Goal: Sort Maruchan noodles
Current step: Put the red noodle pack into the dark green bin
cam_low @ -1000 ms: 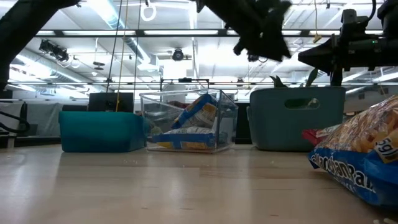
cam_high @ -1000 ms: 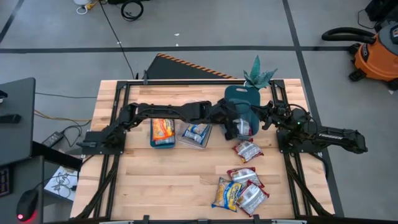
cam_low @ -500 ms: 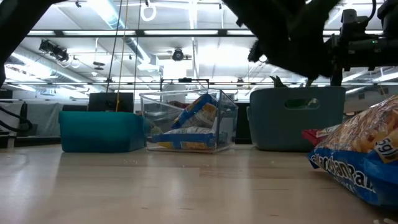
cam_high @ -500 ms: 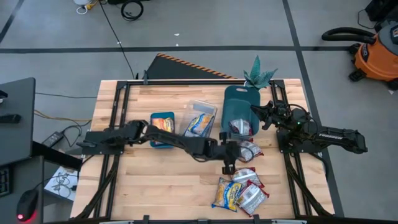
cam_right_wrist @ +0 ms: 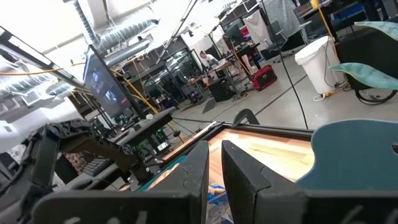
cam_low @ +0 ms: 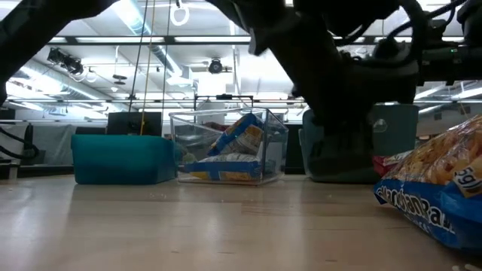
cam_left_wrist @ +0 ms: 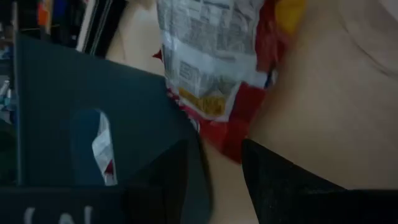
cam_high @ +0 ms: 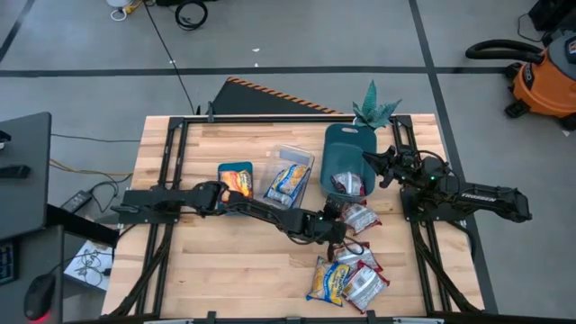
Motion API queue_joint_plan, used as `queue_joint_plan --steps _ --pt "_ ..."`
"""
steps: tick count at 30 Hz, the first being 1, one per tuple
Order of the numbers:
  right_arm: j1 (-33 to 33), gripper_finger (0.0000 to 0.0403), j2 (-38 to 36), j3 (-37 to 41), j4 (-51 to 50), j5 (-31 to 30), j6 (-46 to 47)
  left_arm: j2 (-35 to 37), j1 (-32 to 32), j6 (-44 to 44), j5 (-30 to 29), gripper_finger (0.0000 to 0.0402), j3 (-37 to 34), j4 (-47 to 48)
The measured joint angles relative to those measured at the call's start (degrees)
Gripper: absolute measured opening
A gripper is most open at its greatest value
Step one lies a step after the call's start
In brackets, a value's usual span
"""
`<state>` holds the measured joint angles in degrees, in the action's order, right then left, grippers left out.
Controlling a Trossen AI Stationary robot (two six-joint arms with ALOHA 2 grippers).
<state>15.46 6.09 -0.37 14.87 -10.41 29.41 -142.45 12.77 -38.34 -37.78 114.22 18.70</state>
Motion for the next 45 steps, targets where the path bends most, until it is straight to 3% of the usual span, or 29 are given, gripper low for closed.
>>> queue_joint_plan --steps 2,5,12,17,22,34,45 --pt "-0.02 0.0050 0.02 0.01 0.00 0.01 0.00 -0.18 -0.12 0.36 0.08 0.0155 0.00 0.25" --pt "0.00 0.0050 0.02 0.00 -0.07 0.01 0.00 -0.18 -0.41 7.54 1.18 0.0155 0.01 -0.23" --pt "-0.02 0.0050 0.00 -0.01 0.00 0.01 0.00 -0.18 -2.18 24.36 11.12 0.0155 0.02 -0.11" --pt "0.00 0.0050 0.01 0.00 0.02 0.04 0.00 -0.18 -3.03 32.75 12.71 0.0153 0.02 -0.16" --pt "0.00 0.0050 0.02 -0.01 0.00 0.04 0.00 -0.18 -3.32 33.25 13.12 0.0124 0.02 -0.07" --pt "0.00 0.0050 0.00 0.01 0.00 0.04 0.00 0.69 -2.93 33.17 13.49 0.0011 0.08 0.08" --pt "0.00 0.0050 0.00 0.00 0.00 -0.03 0.00 6.32 -2.86 29.75 12.30 0.0006 4.82 7.02"
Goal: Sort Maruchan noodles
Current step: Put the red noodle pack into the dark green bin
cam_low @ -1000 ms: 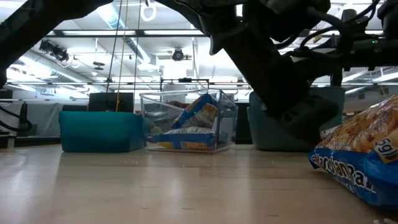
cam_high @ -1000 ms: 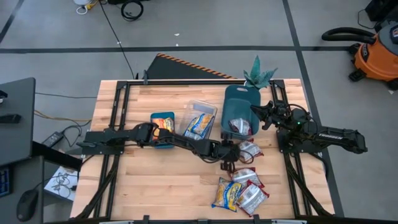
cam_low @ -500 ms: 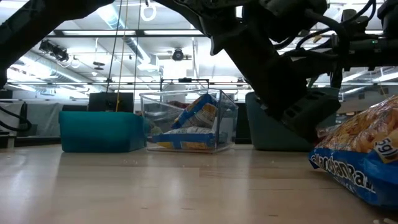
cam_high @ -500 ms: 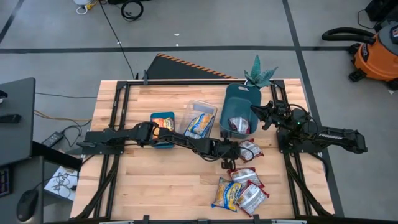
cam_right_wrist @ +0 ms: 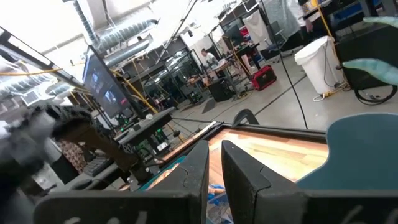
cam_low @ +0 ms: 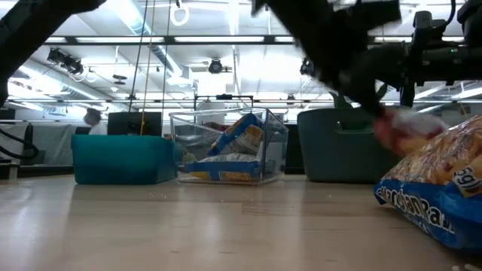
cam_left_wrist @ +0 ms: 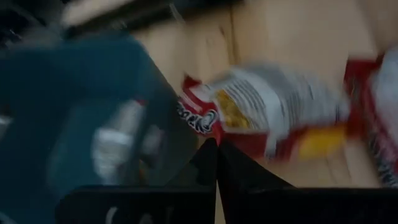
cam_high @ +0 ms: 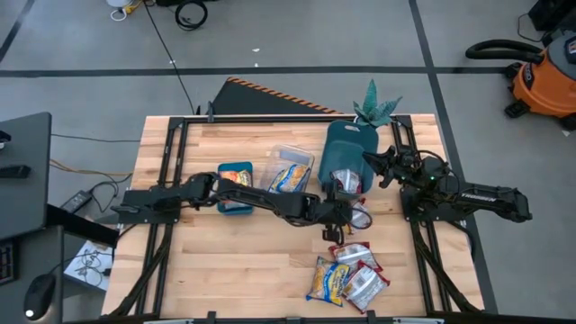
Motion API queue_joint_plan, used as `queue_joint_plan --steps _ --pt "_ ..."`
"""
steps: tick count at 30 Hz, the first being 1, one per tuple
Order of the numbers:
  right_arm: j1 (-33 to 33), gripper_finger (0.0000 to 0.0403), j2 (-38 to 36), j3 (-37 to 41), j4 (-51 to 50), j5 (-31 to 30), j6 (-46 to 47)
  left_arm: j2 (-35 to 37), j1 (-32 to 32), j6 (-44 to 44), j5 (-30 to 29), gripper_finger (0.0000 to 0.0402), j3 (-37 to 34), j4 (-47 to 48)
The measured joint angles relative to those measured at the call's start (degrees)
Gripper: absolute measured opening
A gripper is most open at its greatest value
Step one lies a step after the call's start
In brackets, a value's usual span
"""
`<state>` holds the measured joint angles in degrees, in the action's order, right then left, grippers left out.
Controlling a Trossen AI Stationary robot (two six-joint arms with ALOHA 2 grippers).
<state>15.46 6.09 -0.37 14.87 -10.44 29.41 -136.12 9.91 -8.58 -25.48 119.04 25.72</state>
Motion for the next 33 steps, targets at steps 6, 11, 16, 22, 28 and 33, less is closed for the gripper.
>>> queue_joint_plan --steps 6,11,16,22,28,33 --pt "-0.02 0.0050 0.00 0.01 0.05 0.00 0.00 5.96 -0.12 -3.27 -1.13 0.0006 0.70 0.03" --pt "-0.01 0.0050 0.00 0.00 0.01 -0.02 0.01 10.55 -1.01 -7.15 -4.93 0.0005 0.70 -1.71" --pt "-0.02 0.0050 0.00 0.01 0.00 0.00 0.00 12.88 -3.22 -10.96 -6.28 0.0005 0.68 -5.36" --pt "0.00 0.0050 0.02 0.00 0.00 -0.01 0.00 11.90 -9.92 -8.19 -1.47 0.0005 0.75 -8.34" --pt "0.00 0.0050 0.02 -0.01 0.00 0.00 0.00 6.32 -15.40 0.54 12.67 0.0009 0.51 -6.55" --pt "-0.02 0.0050 0.00 0.00 0.00 0.02 0.00 5.38 -15.98 1.52 13.69 0.0030 0.55 -2.72"
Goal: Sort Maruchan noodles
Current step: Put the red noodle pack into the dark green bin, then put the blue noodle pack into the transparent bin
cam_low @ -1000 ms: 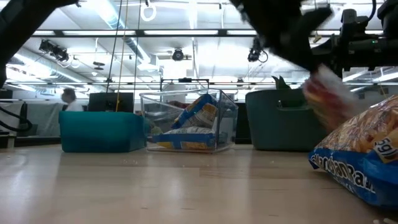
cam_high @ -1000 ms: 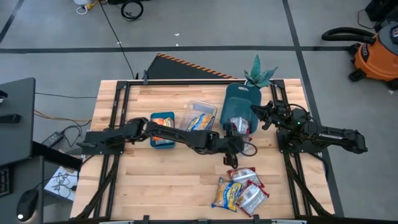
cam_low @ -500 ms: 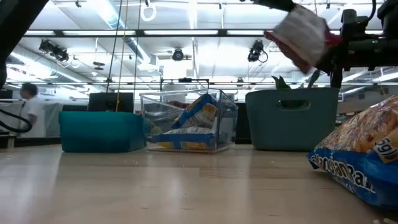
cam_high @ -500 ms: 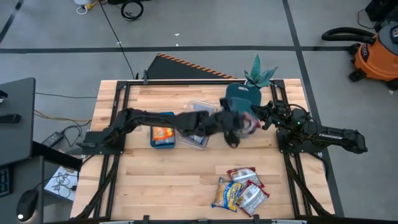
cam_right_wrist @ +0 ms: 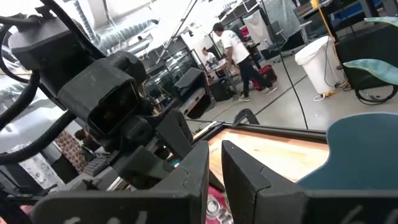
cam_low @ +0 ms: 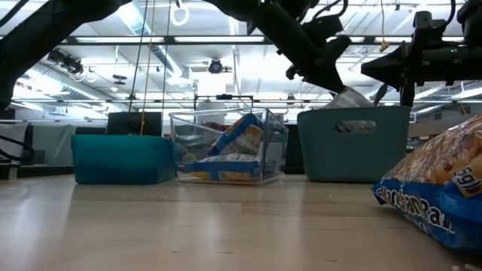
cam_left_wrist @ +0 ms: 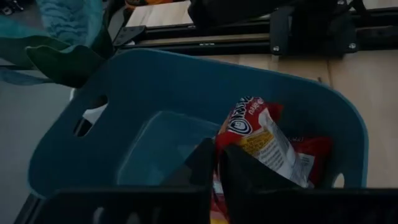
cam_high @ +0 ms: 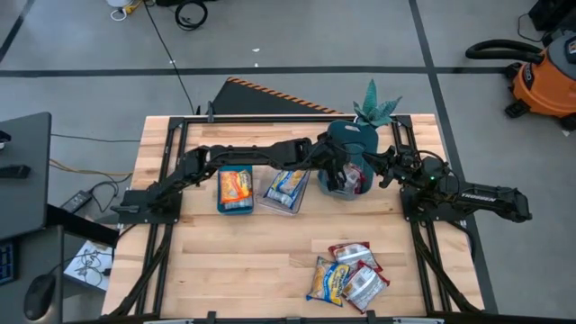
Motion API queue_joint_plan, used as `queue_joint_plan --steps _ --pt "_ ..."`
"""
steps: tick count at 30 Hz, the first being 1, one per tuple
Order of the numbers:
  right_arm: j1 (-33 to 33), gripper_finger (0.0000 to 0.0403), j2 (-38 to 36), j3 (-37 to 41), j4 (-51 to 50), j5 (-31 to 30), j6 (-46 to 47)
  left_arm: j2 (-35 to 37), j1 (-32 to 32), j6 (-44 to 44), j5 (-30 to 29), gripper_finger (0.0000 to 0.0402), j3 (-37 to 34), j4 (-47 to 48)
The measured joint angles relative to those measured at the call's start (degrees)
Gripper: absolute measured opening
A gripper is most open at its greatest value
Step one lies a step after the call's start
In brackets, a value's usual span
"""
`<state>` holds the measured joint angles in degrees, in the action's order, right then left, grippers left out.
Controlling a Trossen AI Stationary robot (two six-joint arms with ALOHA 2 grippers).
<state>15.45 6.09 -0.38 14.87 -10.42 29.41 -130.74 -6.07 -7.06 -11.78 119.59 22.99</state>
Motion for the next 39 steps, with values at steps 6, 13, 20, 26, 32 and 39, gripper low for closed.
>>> queue_joint_plan --steps 6,13,20,26,32,39 --pt "0.01 0.0050 0.00 0.01 0.02 0.01 0.00 -0.02 0.64 0.41 -1.23 0.0096 0.00 2.35" --pt "0.00 0.0050 0.00 0.00 0.02 0.04 0.00 2.47 2.92 -2.62 -18.57 0.0142 0.00 5.44" --pt "0.00 0.0050 0.02 0.00 0.00 0.04 0.00 6.90 6.69 -1.71 -16.69 0.0143 0.11 10.58" --pt "-0.01 0.0050 0.00 -0.01 -0.03 -0.02 0.00 7.16 9.90 3.64 -12.97 0.0159 0.07 17.06" --pt "0.02 0.0050 0.00 0.01 0.03 0.02 0.00 7.15 14.50 9.87 -4.96 0.0186 0.04 26.68" --pt "0.02 0.0050 0.00 0.00 0.02 0.03 0.00 6.56 21.20 15.71 3.73 0.0187 0.00 29.52"
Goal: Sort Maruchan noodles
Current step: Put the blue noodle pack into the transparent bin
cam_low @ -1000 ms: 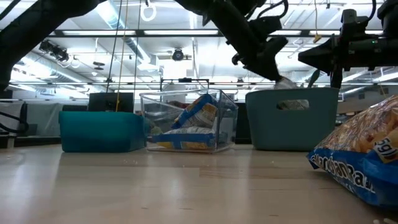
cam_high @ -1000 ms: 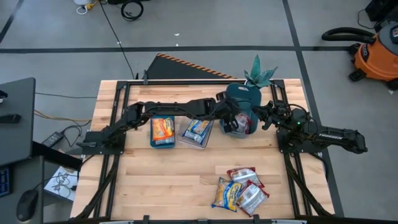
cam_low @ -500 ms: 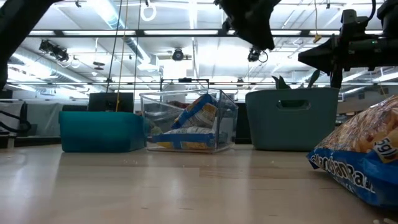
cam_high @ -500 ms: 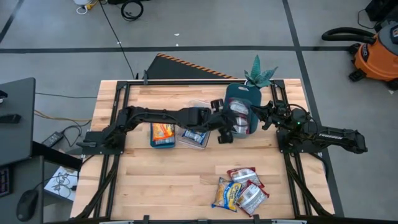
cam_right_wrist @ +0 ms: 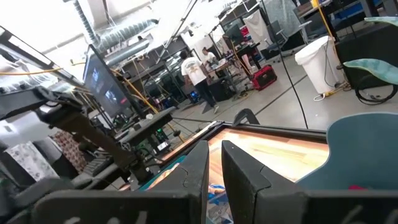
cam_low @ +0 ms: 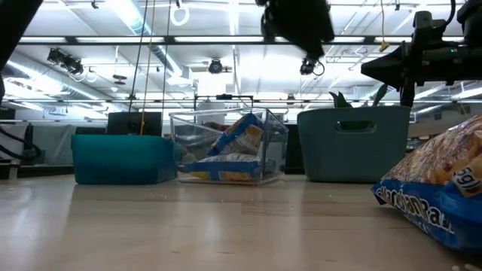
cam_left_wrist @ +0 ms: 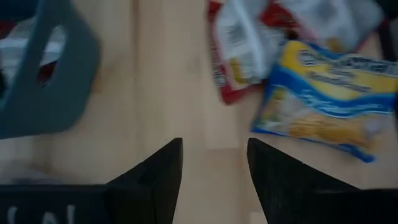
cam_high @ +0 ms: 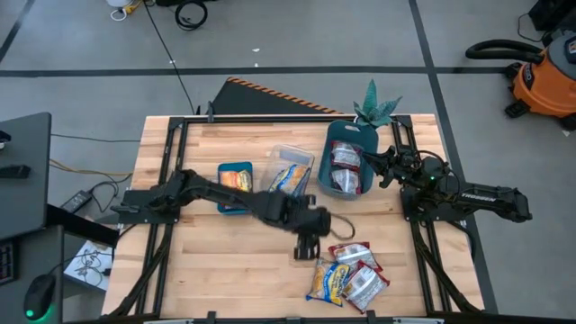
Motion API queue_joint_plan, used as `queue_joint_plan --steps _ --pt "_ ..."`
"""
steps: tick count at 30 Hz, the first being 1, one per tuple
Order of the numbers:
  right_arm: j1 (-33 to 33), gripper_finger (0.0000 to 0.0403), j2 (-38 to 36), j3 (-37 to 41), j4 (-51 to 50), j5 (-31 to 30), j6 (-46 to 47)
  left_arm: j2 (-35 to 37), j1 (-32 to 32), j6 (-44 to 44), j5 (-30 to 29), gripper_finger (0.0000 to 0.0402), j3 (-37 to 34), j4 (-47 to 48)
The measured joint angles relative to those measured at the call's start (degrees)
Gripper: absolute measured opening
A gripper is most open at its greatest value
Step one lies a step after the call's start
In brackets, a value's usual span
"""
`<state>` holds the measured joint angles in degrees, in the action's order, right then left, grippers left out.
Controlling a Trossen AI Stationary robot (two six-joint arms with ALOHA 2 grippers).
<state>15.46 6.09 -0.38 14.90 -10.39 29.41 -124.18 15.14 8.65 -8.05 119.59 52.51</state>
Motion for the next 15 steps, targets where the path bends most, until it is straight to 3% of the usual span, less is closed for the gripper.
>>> queue_joint_plan --steps 10,15 --pt "0.00 0.0050 0.00 0.01 -0.02 0.00 0.00 -1.29 7.53 7.04 -6.38 0.0188 0.05 -2.44" --pt "0.00 0.0050 0.00 0.00 -0.02 0.07 0.00 -4.59 10.55 9.74 -6.35 0.0188 0.00 -3.79"
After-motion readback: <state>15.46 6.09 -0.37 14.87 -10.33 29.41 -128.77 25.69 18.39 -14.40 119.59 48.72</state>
